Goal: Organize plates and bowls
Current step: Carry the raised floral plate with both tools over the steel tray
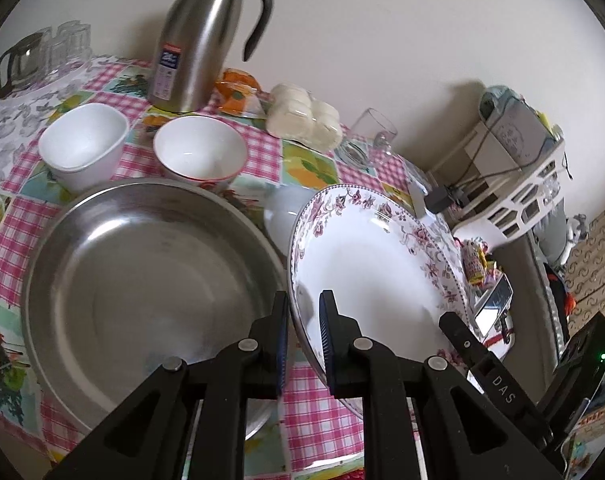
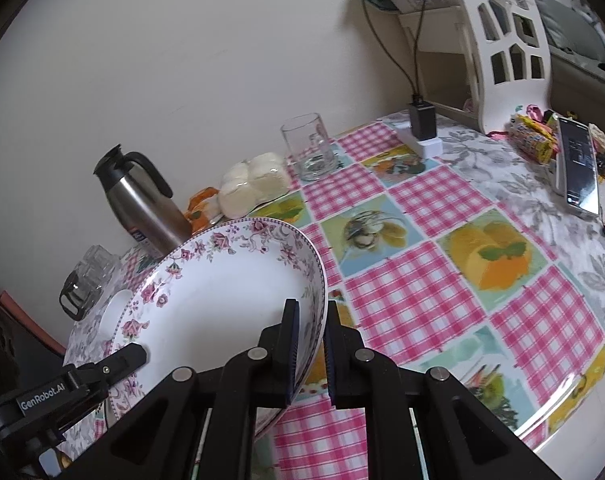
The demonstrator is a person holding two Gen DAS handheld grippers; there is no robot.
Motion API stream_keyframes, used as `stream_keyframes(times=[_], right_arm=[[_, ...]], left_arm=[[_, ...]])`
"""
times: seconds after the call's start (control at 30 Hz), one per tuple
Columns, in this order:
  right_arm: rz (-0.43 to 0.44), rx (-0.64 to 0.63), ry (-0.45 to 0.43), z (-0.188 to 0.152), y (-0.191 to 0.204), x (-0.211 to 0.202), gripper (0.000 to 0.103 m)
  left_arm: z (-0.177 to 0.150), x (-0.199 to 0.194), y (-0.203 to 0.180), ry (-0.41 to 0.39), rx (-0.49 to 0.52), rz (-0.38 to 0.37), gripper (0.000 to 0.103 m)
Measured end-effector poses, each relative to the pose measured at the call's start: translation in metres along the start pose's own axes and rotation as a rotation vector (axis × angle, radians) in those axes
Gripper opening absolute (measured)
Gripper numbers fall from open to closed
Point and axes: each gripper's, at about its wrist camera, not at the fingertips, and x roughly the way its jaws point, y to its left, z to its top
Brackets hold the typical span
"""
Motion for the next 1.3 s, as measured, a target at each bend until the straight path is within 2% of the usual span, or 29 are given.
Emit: stream_keyframes(times=[0.43, 0.6, 0.97, 1.3], right_arm=[[0.018, -0.059, 0.034, -0.016, 0.053, 0.019, 0.012], [0.029, -0.07, 0.057, -0.024, 0.07, 0.028, 0.013], [0.039, -0.105, 0.115, -0.041, 0.096, 0.047, 0.013], [0.029, -0.161, 0.178, -0.057, 0.113, 0.066, 0.013]], left_arm=[[0.014, -0.014, 0.055, 0.011, -0.111, 0.032, 0.015], [0.018, -0.016, 0.073, 0.028, -0.142, 0.067, 0.015], [0.018, -0.018, 0.105, 0.058, -0.181, 0.145, 0.015], [0.015, -0.016, 0.134, 0.096, -0.252, 0.176, 0.015]])
